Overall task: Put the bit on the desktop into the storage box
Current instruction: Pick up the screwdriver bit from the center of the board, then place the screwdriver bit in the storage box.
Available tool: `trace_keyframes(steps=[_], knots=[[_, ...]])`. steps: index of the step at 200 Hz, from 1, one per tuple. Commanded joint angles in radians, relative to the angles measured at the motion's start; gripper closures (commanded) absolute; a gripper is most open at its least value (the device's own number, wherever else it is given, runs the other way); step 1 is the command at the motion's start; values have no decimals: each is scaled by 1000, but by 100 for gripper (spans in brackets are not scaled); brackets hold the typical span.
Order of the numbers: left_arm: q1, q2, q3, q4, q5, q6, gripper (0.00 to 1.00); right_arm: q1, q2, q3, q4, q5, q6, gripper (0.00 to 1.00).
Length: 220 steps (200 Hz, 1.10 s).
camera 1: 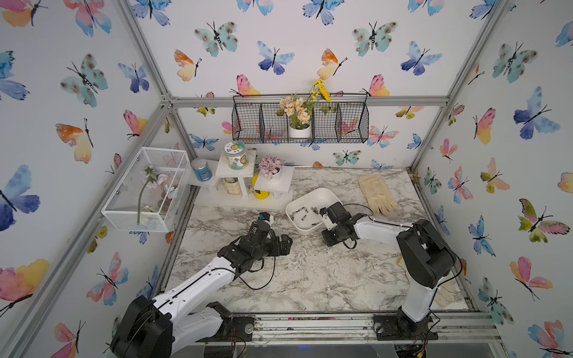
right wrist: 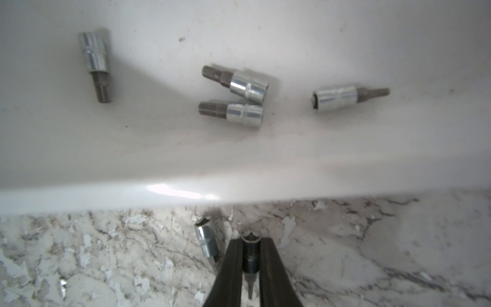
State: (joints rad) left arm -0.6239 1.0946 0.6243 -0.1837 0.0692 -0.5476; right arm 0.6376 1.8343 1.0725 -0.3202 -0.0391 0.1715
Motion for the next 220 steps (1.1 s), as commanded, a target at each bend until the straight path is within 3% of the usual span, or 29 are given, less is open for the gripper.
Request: trace_keyframes(steps=[1,88,129,220], knots=[[-5,-15,-8,-2,1,-2,0,5,7,3,-61,46,6,88],[-5,-19,-11,4,-6,-5,0,5,-164,42,-137,122,16,89],[-5,-25,-18,6,-16,-8,1,5,-198,107,-106,85,14,89],[-6,-48,-38,6,-27,-18,1,4,107,413,-22,24,-2,89]])
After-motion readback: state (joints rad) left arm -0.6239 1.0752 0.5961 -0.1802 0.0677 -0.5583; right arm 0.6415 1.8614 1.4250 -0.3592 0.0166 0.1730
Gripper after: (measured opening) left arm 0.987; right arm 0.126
